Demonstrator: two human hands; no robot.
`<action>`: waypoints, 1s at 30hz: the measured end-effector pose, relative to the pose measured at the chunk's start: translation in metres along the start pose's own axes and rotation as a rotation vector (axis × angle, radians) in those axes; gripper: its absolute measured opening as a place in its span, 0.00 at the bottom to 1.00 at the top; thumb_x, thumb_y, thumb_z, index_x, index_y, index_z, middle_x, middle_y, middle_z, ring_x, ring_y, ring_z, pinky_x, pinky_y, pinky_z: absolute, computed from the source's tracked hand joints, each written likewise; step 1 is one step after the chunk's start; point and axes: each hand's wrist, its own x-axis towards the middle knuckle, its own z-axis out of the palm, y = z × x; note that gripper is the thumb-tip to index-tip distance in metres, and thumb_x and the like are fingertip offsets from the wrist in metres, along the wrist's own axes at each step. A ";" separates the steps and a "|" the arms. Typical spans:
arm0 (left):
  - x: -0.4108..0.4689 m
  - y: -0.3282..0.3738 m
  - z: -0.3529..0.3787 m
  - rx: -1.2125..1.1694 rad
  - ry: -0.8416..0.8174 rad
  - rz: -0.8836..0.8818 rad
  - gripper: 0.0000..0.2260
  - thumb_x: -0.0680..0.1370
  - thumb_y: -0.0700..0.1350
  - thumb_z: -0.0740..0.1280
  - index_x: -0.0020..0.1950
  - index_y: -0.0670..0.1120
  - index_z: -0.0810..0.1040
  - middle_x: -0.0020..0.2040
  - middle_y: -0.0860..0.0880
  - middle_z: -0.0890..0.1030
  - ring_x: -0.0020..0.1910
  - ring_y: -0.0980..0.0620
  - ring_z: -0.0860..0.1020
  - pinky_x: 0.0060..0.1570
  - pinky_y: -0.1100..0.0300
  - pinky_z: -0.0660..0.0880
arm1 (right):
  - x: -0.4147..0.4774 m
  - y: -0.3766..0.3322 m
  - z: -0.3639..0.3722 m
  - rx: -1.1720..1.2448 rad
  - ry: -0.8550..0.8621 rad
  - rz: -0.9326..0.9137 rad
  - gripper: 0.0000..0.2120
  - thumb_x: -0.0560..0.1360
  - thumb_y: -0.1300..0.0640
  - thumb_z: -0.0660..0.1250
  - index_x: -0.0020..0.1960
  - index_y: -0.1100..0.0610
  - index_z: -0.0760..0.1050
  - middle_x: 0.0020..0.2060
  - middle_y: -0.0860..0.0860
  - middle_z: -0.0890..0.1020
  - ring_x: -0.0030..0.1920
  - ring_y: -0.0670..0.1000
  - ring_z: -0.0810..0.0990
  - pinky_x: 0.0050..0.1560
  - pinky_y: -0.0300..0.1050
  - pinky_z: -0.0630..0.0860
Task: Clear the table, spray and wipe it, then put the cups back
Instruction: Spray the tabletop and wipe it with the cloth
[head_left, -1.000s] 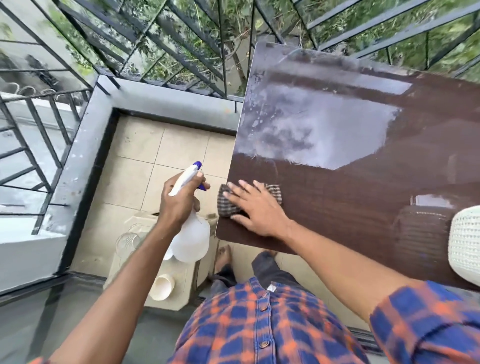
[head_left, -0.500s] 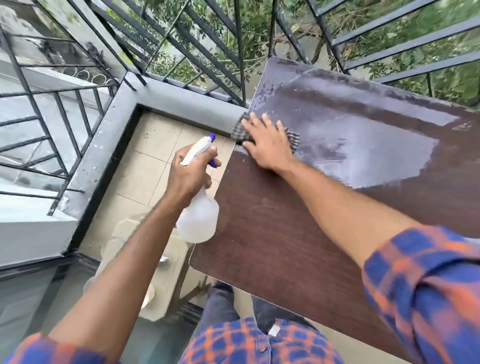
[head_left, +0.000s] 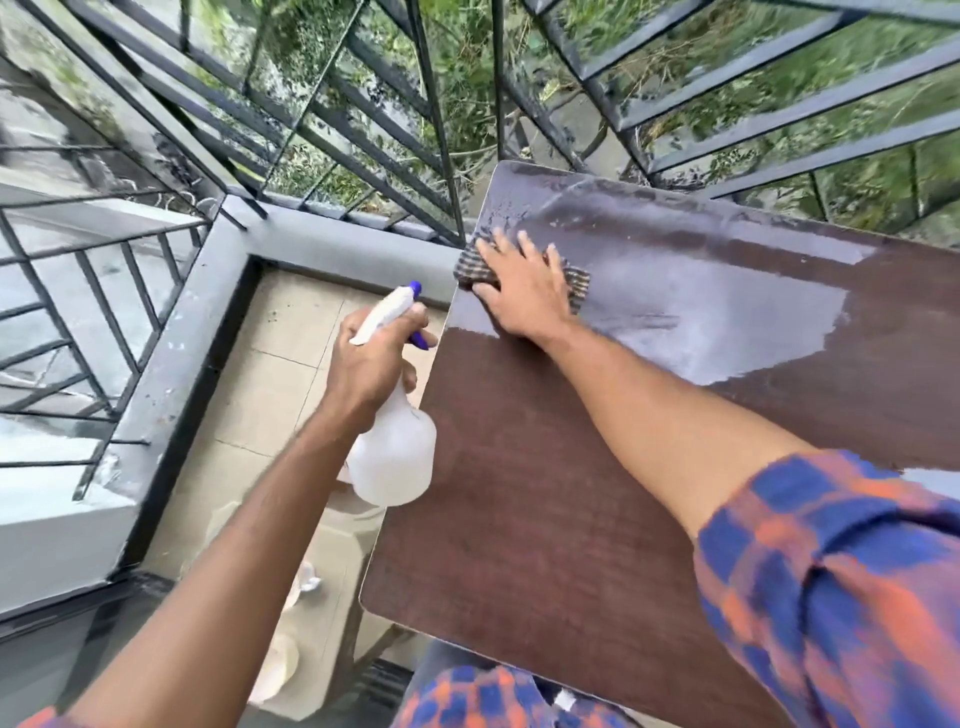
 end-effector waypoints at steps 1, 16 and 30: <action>0.007 0.003 0.002 -0.009 -0.009 0.003 0.05 0.79 0.48 0.69 0.51 0.49 0.82 0.41 0.43 0.84 0.20 0.49 0.69 0.25 0.64 0.66 | -0.004 -0.007 0.002 -0.009 -0.007 -0.039 0.30 0.80 0.40 0.60 0.80 0.46 0.59 0.81 0.47 0.58 0.80 0.56 0.55 0.78 0.63 0.49; 0.090 0.043 0.032 0.006 -0.119 0.062 0.09 0.80 0.44 0.66 0.42 0.42 0.79 0.38 0.42 0.83 0.18 0.48 0.67 0.27 0.59 0.65 | 0.057 0.039 -0.023 0.023 -0.046 0.038 0.31 0.82 0.41 0.58 0.81 0.45 0.54 0.81 0.46 0.54 0.81 0.54 0.51 0.80 0.60 0.44; 0.129 0.053 0.040 0.021 -0.150 0.065 0.08 0.79 0.46 0.67 0.42 0.43 0.79 0.36 0.46 0.82 0.32 0.42 0.74 0.28 0.59 0.67 | 0.098 0.071 -0.031 -0.006 0.013 0.046 0.30 0.83 0.41 0.56 0.81 0.46 0.54 0.81 0.47 0.54 0.81 0.54 0.52 0.79 0.60 0.46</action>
